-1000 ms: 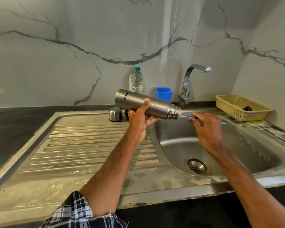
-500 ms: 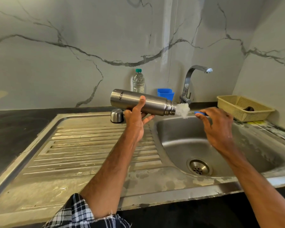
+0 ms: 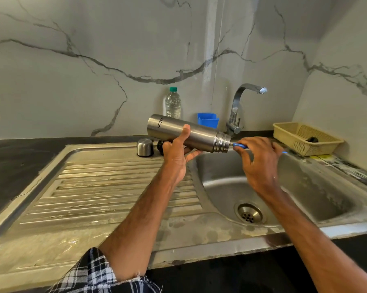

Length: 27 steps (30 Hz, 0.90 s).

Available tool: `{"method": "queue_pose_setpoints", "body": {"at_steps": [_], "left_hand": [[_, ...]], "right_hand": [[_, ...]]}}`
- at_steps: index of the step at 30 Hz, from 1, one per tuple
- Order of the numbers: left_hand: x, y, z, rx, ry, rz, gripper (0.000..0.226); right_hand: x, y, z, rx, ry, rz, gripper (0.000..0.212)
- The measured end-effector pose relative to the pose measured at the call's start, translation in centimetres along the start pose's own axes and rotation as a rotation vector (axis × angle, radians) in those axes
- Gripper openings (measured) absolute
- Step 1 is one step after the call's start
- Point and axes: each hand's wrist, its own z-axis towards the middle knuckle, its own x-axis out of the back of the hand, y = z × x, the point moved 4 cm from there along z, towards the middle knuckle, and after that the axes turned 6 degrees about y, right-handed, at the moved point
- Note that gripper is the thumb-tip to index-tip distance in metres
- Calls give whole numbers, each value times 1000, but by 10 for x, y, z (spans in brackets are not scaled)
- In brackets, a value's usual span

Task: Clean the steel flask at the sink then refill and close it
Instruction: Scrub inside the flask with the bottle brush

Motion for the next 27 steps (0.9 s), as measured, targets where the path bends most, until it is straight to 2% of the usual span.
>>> {"method": "queue_pose_setpoints", "body": {"at_steps": [3, 5, 7, 10, 14, 18, 20, 23, 27], "left_hand": [[1, 6, 2, -8, 21, -50, 52], [0, 6, 1, -4, 22, -45, 48], [-2, 1, -3, 4, 17, -22, 43], [-6, -2, -5, 8, 3, -24, 52], [-4, 5, 0, -10, 18, -34, 40], [-5, -5, -5, 13, 2, -3, 40], [-5, -1, -5, 3, -3, -23, 41], [-5, 8, -2, -31, 12, -45, 40], [-11, -3, -11, -5, -1, 14, 45]], "right_hand": [[15, 25, 11, -54, 65, 5, 22], [21, 31, 10, -113, 112, -1, 26], [15, 10, 5, -44, 123, 12, 24], [11, 1, 4, 48, 118, 32, 24], [26, 30, 9, -99, 186, 19, 29], [12, -4, 0, 61, 141, 34, 24], [16, 9, 6, 22, 127, 37, 25], [28, 32, 10, -105, 195, 39, 27], [8, 4, 1, -3, 92, 57, 24]]}}
